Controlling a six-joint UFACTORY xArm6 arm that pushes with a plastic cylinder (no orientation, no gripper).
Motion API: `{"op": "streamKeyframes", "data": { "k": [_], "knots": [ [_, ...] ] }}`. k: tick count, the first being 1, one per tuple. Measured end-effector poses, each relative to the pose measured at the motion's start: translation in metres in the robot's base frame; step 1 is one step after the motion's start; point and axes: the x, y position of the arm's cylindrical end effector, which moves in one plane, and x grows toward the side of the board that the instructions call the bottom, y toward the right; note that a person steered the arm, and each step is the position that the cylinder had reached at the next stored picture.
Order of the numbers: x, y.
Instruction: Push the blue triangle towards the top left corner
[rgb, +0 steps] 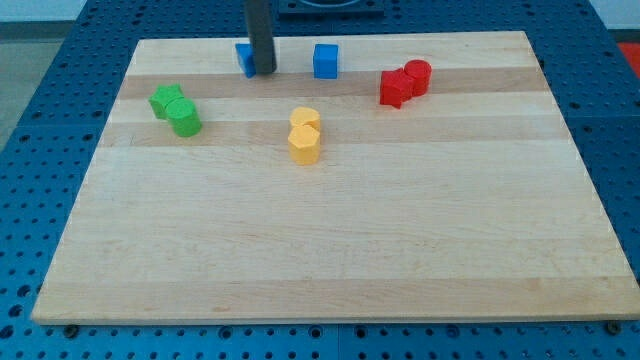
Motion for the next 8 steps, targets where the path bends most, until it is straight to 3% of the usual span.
{"op": "streamKeyframes", "data": {
  "k": [8],
  "knots": [
    [-0.030,-0.043]
  ]
}}
